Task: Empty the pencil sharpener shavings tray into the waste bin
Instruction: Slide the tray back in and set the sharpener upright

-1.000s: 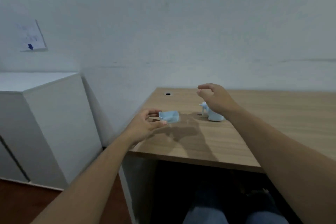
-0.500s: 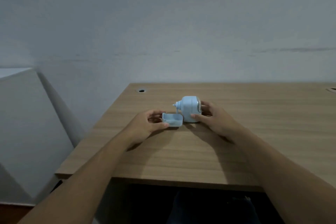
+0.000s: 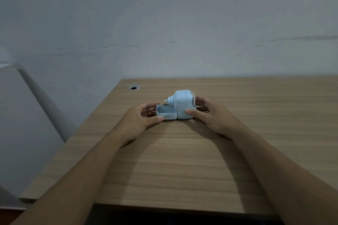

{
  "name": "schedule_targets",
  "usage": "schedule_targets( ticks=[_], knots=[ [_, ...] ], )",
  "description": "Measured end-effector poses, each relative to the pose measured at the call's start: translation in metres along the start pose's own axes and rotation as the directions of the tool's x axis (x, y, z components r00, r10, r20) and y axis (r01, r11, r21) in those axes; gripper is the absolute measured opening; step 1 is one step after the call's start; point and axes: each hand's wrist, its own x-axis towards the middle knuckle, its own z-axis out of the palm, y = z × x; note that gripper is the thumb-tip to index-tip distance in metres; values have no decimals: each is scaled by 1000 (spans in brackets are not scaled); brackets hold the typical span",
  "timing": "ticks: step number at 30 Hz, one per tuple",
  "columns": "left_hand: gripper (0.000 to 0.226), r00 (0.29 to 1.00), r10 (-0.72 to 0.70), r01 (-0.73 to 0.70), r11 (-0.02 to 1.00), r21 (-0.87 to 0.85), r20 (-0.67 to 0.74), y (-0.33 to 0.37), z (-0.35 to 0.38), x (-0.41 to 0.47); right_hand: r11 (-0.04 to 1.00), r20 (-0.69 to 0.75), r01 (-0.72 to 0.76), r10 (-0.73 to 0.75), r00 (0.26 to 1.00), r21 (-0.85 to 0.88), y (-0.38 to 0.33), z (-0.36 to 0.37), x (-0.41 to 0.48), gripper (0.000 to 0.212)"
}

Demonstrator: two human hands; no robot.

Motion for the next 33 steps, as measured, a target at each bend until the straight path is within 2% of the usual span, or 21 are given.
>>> schedule_targets(
  ticks=[5, 9, 12, 18, 23, 25, 29, 31, 33],
  knots=[
    [63, 1000, -2, 2, 1000, 4, 20, -2, 9, 13, 999, 3, -5, 5, 1000, 51, 6, 1, 6, 58],
    [105, 998, -39, 38, 999, 30, 41, 6, 18, 15, 997, -12, -18, 19, 1000, 77, 12, 4, 9, 57],
    [118, 998, -43, 40, 998, 53, 50, 8, 19, 15, 996, -26, -31, 34, 999, 80, 13, 5, 9, 57],
    [114, 996, -6, -3, 994, 107, 86, 10, 30, 17, 996, -34, -47, 50, 998, 82, 13, 11, 8, 60],
    [98, 981, 76, -86, 995, 52, 178, 12, 43, 18, 996, -75, -57, 62, 995, 67, 12, 14, 5, 66],
    [99, 981, 74, -85, 995, 55, 179, 12, 42, 19, 997, -71, -52, 57, 996, 60, 11, 14, 2, 68],
    [109, 999, 39, -40, 997, 62, 31, 13, 40, 17, 991, -85, -54, 65, 994, 119, 9, 14, 0, 63],
    [98, 997, 29, -25, 997, 68, -66, 15, 40, 15, 985, -92, -61, 76, 993, 159, 9, 13, 0, 65],
    [73, 987, 49, -36, 995, 91, -152, 14, 37, 14, 980, -100, -59, 79, 992, 189, 9, 13, -1, 72]
  ],
)
